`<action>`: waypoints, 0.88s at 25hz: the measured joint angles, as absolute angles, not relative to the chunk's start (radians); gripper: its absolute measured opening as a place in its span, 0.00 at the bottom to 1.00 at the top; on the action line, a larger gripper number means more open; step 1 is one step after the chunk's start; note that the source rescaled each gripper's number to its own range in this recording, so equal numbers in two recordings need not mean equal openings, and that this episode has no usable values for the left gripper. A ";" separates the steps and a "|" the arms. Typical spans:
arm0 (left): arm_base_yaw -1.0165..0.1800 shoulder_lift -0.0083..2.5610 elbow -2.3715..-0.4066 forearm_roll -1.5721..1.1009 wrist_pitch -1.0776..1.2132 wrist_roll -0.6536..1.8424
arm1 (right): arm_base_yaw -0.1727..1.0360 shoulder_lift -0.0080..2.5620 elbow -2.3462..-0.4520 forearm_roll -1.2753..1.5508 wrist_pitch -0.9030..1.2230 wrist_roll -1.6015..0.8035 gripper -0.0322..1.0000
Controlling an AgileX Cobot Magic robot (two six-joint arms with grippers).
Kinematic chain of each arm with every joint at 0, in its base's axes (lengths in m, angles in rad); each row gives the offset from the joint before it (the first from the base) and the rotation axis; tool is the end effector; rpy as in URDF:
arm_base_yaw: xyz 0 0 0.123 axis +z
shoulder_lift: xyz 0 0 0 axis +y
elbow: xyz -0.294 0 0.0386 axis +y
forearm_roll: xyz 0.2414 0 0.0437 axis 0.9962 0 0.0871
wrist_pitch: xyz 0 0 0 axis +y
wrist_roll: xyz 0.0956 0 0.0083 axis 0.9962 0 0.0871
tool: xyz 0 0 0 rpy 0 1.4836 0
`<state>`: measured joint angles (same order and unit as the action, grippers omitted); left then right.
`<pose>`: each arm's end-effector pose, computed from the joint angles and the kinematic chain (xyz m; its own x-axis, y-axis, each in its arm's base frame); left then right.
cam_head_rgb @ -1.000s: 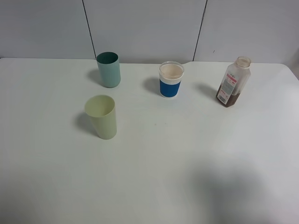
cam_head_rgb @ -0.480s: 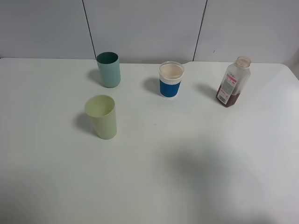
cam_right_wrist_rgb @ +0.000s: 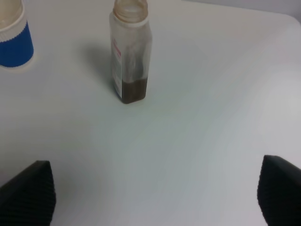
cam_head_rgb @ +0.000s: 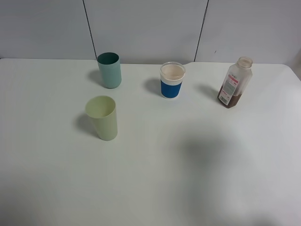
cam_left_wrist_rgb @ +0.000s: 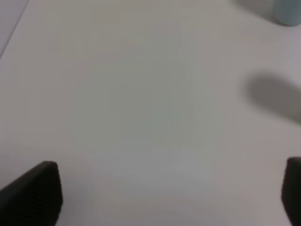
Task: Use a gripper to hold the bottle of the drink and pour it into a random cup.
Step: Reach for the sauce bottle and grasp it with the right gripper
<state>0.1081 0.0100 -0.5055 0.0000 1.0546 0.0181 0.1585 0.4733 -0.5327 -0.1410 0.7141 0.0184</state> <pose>-0.0165 -0.0018 0.2741 -0.4538 -0.0310 -0.8906 -0.0997 0.9949 0.0161 0.0755 0.0031 0.2983 -0.5175 -0.1718 -0.8382 -0.1265 0.9842 -0.1236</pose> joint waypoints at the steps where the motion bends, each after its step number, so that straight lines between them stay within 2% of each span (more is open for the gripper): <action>1: 0.108 0.010 -0.506 0.000 1.055 0.018 | 0.159 0.488 -0.533 -0.141 0.695 0.019 0.88; 22: 0.108 0.010 -0.506 0.000 1.055 0.018 | 0.159 1.040 -0.533 -0.126 0.384 0.019 0.88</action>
